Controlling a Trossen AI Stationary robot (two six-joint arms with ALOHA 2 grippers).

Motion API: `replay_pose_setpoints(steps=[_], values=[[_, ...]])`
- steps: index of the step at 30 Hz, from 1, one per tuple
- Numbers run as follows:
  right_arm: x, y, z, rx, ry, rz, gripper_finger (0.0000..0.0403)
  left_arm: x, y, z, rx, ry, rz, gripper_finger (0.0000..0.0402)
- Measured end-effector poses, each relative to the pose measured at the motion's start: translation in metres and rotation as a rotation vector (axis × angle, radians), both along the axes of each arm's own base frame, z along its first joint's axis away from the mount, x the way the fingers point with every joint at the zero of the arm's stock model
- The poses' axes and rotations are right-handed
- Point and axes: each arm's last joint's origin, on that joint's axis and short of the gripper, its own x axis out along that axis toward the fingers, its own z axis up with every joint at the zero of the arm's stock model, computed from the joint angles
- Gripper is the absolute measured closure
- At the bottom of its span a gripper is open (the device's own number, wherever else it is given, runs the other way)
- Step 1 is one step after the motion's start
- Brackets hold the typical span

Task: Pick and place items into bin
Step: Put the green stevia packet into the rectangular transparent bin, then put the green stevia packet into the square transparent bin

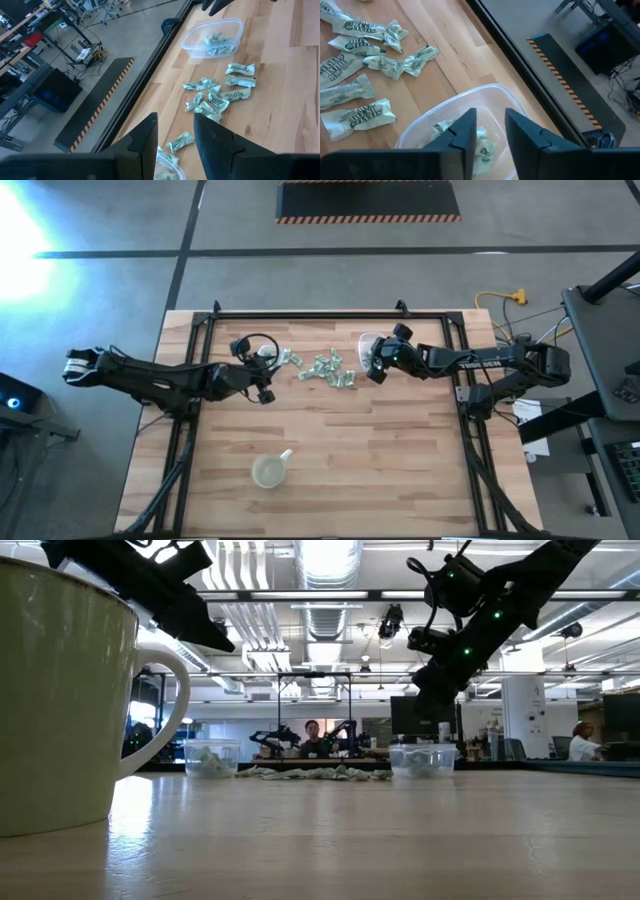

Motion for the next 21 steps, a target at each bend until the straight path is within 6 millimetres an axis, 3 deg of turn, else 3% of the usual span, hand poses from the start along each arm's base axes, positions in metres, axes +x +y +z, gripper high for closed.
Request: replay_pose_setpoints(steps=[3, 10, 15, 21], values=[[0.001, 0.001, 0.000, 0.021, -0.008, 0.023, 0.0289, 0.000, 0.000, 0.000, -0.006, 0.001, -0.012, 0.0292], [0.008, 0.010, 0.000, 0.227, -0.099, 0.325, 0.0276, 0.007, -0.004, -0.007, -0.066, 0.034, -0.125, 0.0292], [0.010, 0.014, 0.001, 0.276, -0.124, 0.447, 0.0283, 0.028, -0.006, -0.020, -0.076, 0.084, -0.196, 0.0292], [0.010, 0.014, 0.001, 0.270, -0.119, 0.468, 0.0294, 0.065, 0.000, -0.024, -0.073, 0.214, -0.255, 0.0292]])
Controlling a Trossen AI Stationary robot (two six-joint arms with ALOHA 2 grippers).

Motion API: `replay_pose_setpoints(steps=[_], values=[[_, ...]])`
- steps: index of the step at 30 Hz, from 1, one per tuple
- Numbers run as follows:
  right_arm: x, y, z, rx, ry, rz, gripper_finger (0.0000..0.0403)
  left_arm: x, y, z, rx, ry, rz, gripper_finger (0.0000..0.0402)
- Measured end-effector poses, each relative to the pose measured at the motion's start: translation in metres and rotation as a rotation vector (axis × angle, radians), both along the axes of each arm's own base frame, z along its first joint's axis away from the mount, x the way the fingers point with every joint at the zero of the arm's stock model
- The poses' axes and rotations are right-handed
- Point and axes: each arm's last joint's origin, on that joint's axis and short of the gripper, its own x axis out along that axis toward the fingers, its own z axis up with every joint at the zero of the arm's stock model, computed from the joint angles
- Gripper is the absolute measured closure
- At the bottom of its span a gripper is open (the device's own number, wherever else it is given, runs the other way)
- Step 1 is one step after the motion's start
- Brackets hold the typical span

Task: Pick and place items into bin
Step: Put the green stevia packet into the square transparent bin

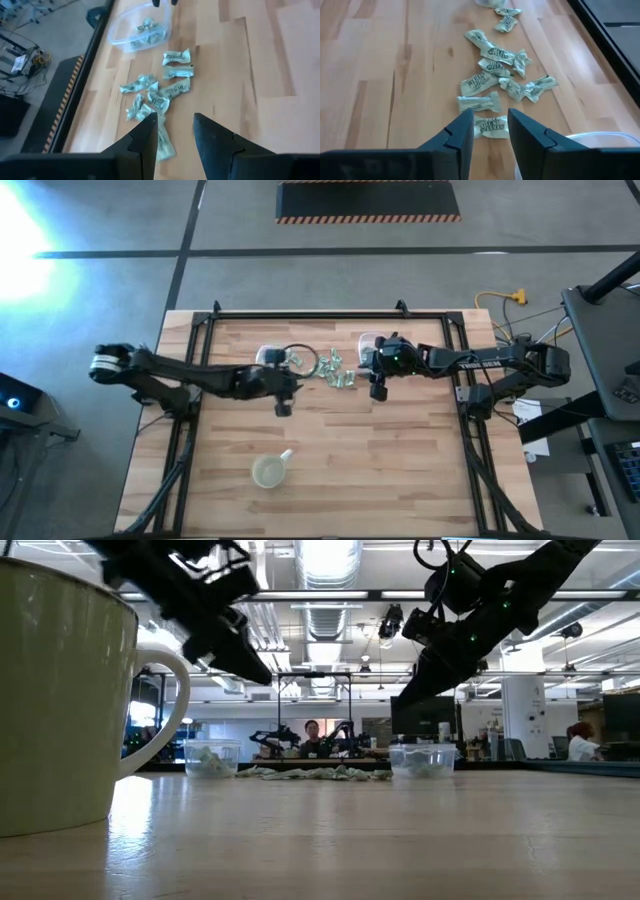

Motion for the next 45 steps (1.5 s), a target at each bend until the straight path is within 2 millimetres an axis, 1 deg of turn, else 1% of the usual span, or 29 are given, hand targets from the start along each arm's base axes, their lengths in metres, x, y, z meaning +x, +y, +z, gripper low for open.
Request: replay_pose_setpoints(steps=[3, 8, 13, 19, 23, 26, 31, 45], values=[[0.000, 0.002, 0.000, -0.009, 0.001, 0.013, 0.0299, 0.017, 0.012, 0.004, -0.003, 0.085, 0.001, 0.0292], [0.001, 0.003, 0.000, -0.019, 0.004, 0.032, 0.0305, 0.039, 0.041, 0.003, -0.108, 0.228, 0.005, 0.0292], [0.001, 0.004, 0.000, -0.025, 0.006, 0.046, 0.0310, 0.055, 0.068, -0.010, -0.200, 0.328, 0.036, 0.0292], [0.001, 0.006, 0.000, -0.028, 0.007, 0.060, 0.0307, 0.071, 0.089, -0.031, -0.234, 0.380, 0.085, 0.0292], [0.001, 0.007, -0.001, -0.033, 0.009, 0.066, 0.0311, 0.077, 0.095, -0.039, -0.244, 0.394, 0.101, 0.0292], [0.001, 0.007, -0.001, -0.041, 0.011, 0.072, 0.0316, 0.077, 0.099, -0.045, -0.265, 0.404, 0.128, 0.0292], [0.001, 0.007, -0.001, -0.045, 0.012, 0.075, 0.0321, 0.077, 0.100, -0.053, -0.284, 0.419, 0.147, 0.0292], [0.001, 0.007, -0.001, -0.044, 0.015, 0.074, 0.0316, 0.076, 0.099, -0.061, -0.302, 0.386, 0.164, 0.0292]])
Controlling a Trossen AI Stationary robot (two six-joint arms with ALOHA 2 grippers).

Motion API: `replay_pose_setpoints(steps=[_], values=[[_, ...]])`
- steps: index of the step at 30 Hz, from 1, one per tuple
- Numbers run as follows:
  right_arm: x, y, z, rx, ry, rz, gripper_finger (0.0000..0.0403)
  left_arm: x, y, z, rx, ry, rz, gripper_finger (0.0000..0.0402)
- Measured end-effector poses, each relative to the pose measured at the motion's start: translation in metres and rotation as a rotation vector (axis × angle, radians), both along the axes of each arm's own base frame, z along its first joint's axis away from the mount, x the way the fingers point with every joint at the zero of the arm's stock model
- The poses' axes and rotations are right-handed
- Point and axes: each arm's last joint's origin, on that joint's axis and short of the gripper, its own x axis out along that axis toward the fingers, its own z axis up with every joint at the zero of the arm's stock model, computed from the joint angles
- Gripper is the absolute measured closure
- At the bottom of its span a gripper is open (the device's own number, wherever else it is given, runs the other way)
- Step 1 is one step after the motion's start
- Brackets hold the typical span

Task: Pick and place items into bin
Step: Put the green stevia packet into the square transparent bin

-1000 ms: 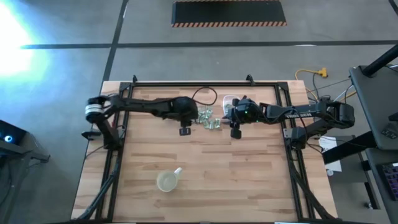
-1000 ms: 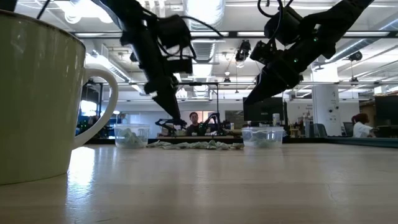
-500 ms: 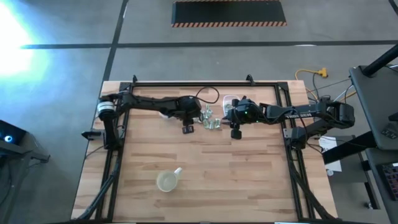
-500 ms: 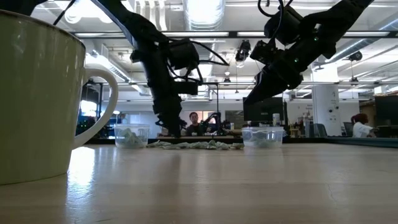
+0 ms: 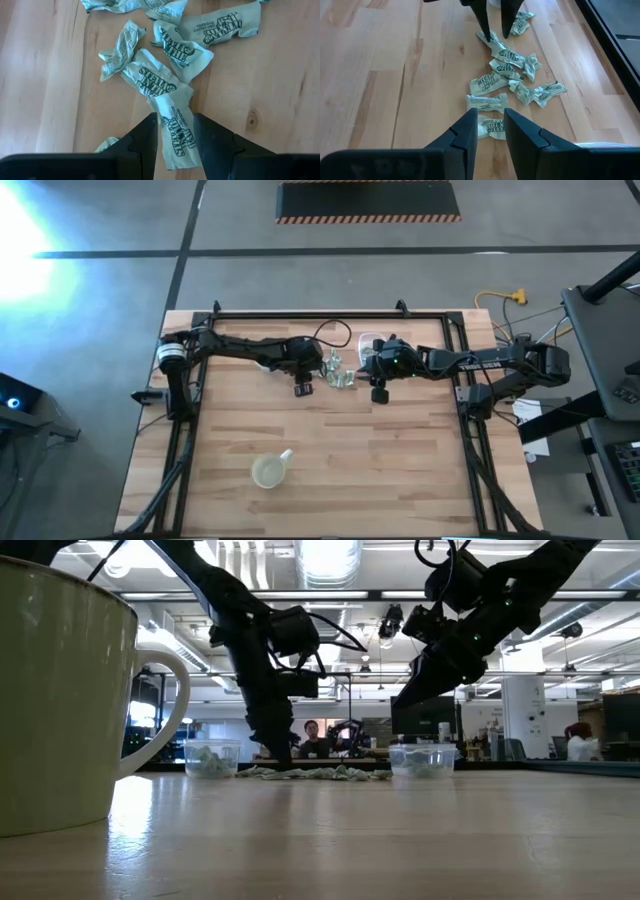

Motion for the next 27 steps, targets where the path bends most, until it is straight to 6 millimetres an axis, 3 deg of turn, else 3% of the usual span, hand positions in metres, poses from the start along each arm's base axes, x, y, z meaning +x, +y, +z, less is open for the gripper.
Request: replay_pose_setpoints(steps=[15, 27], values=[[0.000, 0.000, 0.000, 0.000, 0.003, 0.000, 0.0332, 0.003, 0.000, -0.017, -0.012, 0.025, 0.001, 0.0295], [0.000, 0.000, 0.000, 0.000, 0.004, -0.001, 0.0330, 0.001, 0.000, -0.009, -0.005, 0.016, 0.004, 0.0397]])
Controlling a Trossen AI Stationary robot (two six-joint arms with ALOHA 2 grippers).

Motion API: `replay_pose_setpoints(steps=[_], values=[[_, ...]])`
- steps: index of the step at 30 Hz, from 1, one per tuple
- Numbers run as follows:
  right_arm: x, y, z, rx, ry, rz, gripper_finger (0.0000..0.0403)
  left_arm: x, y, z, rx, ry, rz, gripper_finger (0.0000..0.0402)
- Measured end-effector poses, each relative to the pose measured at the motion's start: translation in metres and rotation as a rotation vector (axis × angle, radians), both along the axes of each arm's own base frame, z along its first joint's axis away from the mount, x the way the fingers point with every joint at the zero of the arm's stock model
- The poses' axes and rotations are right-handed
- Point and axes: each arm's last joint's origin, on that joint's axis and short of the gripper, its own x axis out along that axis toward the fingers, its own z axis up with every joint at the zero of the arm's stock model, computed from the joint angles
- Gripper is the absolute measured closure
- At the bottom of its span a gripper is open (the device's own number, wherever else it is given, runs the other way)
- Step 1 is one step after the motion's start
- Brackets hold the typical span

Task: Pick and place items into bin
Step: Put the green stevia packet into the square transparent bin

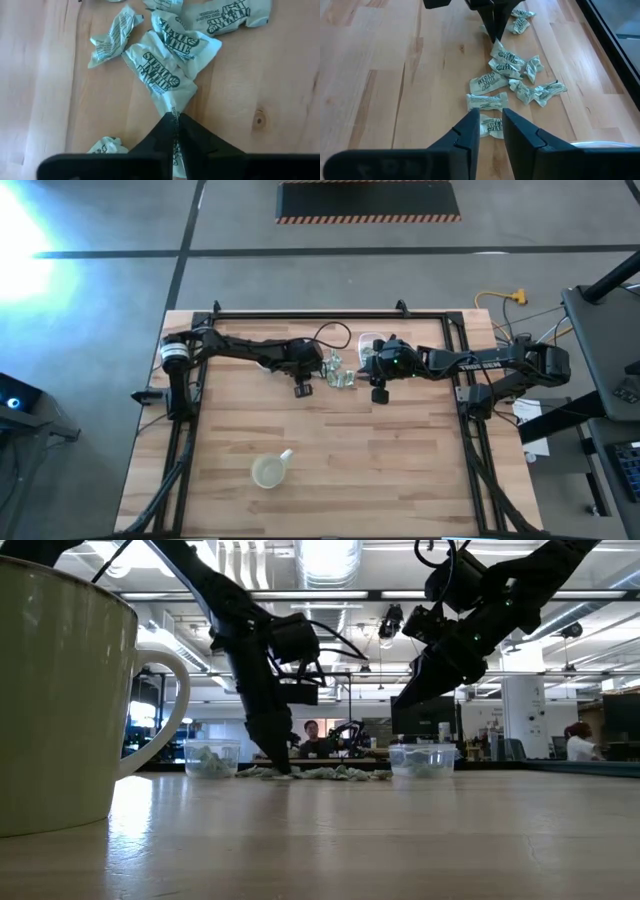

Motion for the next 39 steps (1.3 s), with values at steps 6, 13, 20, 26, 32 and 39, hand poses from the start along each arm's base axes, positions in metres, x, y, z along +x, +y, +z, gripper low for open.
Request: replay_pose_setpoints(steps=[6, 13, 20, 26, 32, 39], values=[[0.000, 0.000, 0.000, -0.001, 0.001, 0.001, 0.0334, -0.004, -0.002, 0.016, 0.001, -0.031, 0.018, 0.0391], [0.000, 0.000, 0.000, -0.005, 0.002, 0.003, 0.0328, -0.027, -0.005, 0.053, 0.108, -0.007, 0.075, 0.0391], [0.000, 0.000, 0.000, -0.001, 0.002, 0.000, 0.0336, -0.053, 0.003, 0.085, 0.229, 0.012, 0.174, 0.0391], [0.000, 0.000, 0.000, 0.007, 0.001, -0.006, 0.0335, -0.067, 0.017, 0.085, 0.216, 0.069, 0.227, 0.0391], [0.000, 0.000, 0.000, 0.007, 0.003, -0.006, 0.0329, -0.079, 0.023, 0.071, 0.185, 0.139, 0.274, 0.0391], [-0.001, 0.000, -0.002, 0.004, 0.007, -0.002, 0.0332, -0.092, 0.022, 0.050, 0.162, 0.212, 0.280, 0.0391]])
